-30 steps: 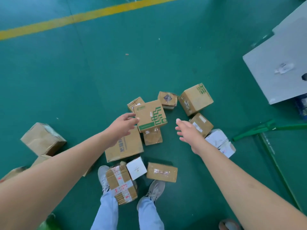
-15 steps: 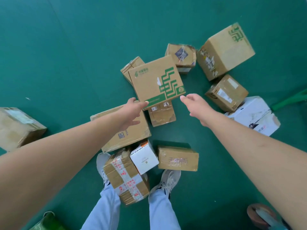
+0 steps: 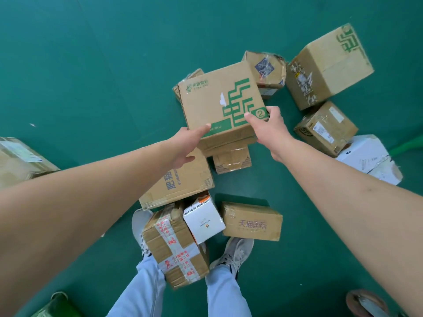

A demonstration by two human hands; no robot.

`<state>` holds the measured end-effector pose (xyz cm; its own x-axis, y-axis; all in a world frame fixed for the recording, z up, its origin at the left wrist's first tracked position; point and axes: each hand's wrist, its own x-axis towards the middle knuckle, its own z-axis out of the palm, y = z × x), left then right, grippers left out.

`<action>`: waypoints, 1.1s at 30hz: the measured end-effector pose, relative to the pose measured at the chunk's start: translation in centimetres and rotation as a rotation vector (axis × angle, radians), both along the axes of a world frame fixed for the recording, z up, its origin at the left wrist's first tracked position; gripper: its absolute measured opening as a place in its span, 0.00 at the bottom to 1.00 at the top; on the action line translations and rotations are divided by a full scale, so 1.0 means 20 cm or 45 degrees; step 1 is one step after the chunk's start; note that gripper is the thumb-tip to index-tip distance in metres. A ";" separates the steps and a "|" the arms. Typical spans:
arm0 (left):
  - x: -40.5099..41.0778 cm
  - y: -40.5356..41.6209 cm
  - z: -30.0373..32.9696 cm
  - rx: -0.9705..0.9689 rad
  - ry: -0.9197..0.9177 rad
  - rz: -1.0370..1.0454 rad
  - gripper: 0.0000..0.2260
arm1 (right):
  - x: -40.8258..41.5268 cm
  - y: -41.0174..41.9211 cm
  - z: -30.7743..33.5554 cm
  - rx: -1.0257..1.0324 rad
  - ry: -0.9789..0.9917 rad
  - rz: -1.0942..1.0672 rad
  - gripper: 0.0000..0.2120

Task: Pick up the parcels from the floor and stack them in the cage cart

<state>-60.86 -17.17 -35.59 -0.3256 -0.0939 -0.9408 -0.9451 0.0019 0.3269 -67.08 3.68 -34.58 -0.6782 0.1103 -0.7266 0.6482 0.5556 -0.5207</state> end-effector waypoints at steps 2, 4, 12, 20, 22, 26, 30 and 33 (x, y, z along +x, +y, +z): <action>0.00 -0.07 0.14 0.030 0.012 0.095 0.38 | -0.02 -0.07 0.15 -0.032 -0.002 0.031 0.32; 0.02 -0.12 0.29 0.047 0.024 0.149 0.36 | -0.01 -0.14 0.31 -0.038 -0.026 0.075 0.31; 0.29 -0.51 1.19 0.075 0.017 0.329 0.21 | 0.15 -0.57 1.17 -0.089 -0.036 0.331 0.42; 0.77 -0.90 1.95 0.047 0.058 0.597 0.17 | 0.46 -1.04 1.83 -0.115 0.053 0.615 0.47; 0.92 -0.94 2.09 0.015 0.079 0.668 0.17 | 0.56 -1.11 1.96 -0.164 0.047 0.693 0.46; 1.22 -0.92 2.37 -0.084 0.129 0.839 0.16 | 0.77 -1.16 2.22 -0.216 0.097 0.845 0.44; 1.56 -0.72 2.67 -0.187 0.186 1.010 0.16 | 0.99 -1.11 2.51 -0.264 0.108 1.040 0.46; 1.82 -0.50 2.92 -0.264 0.210 1.151 0.15 | 1.17 -1.04 2.76 -0.270 0.164 1.226 0.48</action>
<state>-24.48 -27.25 22.76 -0.1750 -0.5367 -0.8254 -0.5582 -0.6366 0.5322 -43.64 -17.15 20.61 -0.4854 -0.6526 -0.5819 -0.0989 0.7022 -0.7050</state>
